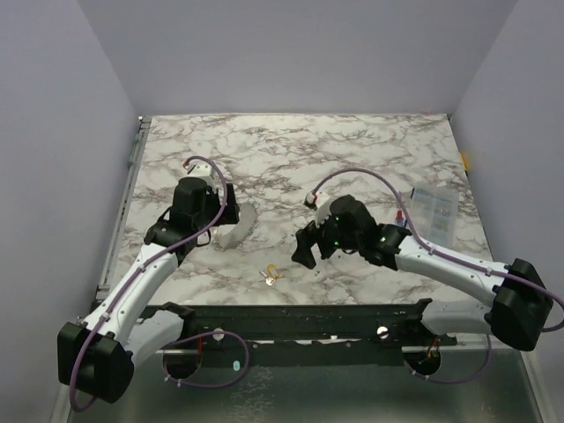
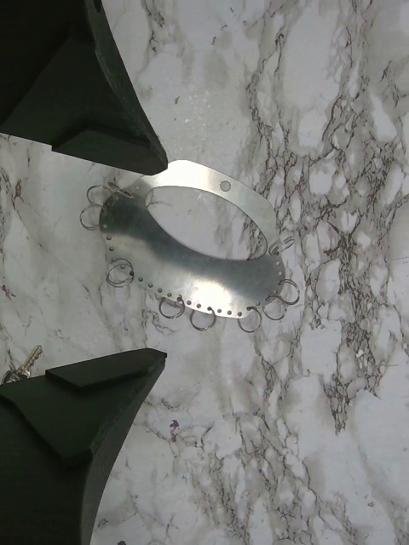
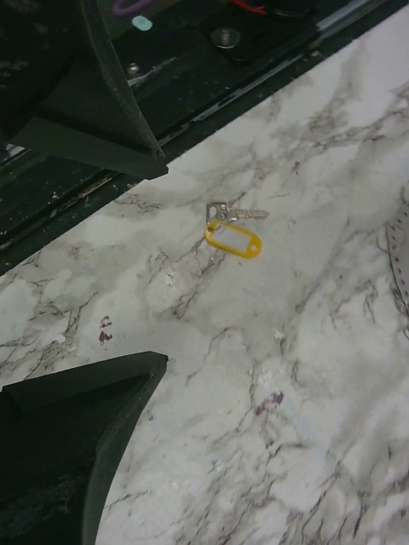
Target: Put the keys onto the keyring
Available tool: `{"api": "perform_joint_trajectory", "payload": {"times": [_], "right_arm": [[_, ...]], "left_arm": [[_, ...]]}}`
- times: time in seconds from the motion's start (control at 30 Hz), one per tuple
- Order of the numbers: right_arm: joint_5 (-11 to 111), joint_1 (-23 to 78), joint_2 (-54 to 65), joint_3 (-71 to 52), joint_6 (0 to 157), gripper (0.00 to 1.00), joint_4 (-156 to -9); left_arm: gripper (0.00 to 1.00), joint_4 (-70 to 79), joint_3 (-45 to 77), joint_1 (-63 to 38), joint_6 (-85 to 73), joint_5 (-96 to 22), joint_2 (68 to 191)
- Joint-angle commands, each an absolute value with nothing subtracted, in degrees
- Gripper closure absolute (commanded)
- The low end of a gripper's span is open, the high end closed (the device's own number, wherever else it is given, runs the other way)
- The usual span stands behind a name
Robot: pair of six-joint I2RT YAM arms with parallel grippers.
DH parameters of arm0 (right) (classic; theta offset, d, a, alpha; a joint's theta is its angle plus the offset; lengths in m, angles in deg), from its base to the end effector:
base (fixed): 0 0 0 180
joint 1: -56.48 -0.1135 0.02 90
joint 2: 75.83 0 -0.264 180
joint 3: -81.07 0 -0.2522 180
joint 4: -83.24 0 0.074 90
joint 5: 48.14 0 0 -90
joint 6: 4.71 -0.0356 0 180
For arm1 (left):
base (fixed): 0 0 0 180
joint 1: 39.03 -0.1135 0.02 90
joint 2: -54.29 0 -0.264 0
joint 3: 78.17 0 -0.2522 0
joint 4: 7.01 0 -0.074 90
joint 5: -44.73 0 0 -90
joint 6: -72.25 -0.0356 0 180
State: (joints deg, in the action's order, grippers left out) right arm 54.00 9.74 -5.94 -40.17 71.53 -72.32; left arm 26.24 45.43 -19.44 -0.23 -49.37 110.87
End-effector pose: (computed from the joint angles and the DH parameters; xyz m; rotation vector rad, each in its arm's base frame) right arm 0.1763 0.1983 0.2494 -0.7720 2.1656 0.8056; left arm 0.2064 -0.0708 0.2727 -0.0026 2.1676 -0.2976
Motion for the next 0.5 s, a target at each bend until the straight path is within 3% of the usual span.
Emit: {"api": "perform_joint_trajectory", "payload": {"times": [0.0, 0.3, 0.47], "right_arm": [[50.9, 3.2, -3.8, -39.5, 79.4, 0.06, -75.1], [58.1, -2.9, 2.7, -42.1, 90.0, 0.13, -82.5], [58.4, -4.8, 7.0, -41.9, 93.9, 0.24, -85.9]], "left_arm": [[0.09, 26.2, 45.0, -19.3, -0.8, -50.7, 108.6], [0.14, 26.0, 45.4, -19.3, -0.9, -56.5, 104.4], [0.16, 25.9, 45.4, -19.3, -0.9, -58.3, 103.5]]}}
